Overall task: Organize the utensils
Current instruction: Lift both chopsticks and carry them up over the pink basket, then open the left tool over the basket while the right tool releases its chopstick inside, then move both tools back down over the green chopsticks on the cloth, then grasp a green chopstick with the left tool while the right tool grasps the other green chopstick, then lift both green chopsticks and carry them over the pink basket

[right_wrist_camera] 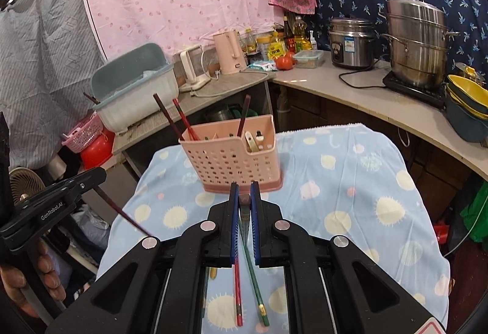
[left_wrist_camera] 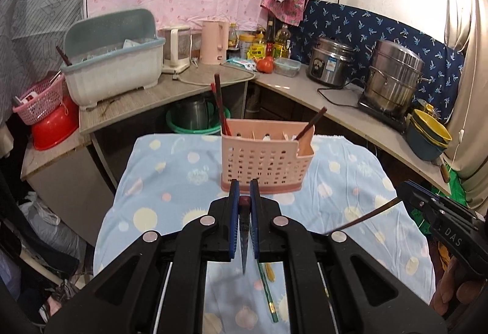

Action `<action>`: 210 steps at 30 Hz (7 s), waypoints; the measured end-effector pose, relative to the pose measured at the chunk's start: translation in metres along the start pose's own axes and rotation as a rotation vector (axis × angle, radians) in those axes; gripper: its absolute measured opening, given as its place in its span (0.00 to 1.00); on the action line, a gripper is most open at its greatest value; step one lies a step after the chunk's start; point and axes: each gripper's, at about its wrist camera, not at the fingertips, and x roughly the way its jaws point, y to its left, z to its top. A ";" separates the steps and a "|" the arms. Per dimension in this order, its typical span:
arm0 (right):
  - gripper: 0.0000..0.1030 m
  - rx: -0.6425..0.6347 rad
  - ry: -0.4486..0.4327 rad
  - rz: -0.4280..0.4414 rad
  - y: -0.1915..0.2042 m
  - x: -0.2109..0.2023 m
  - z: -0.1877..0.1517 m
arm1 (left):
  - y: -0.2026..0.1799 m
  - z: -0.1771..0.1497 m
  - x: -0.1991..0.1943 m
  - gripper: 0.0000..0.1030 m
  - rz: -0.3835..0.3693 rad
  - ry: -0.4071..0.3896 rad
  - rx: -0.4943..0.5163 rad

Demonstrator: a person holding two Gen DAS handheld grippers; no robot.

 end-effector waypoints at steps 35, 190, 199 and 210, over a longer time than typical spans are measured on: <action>0.07 0.049 -0.244 0.058 0.029 0.063 0.184 | -0.016 0.192 0.043 0.06 0.005 -0.324 0.046; 0.07 -0.007 0.360 -0.045 -0.018 0.063 -0.167 | -0.023 -0.166 0.054 0.08 -0.076 0.336 -0.003; 0.07 0.020 0.251 -0.022 -0.020 0.032 -0.131 | -0.017 -0.127 0.028 0.08 -0.090 0.233 -0.028; 0.07 0.005 0.094 0.010 -0.007 0.004 -0.066 | -0.013 -0.060 0.005 0.08 -0.078 0.079 -0.029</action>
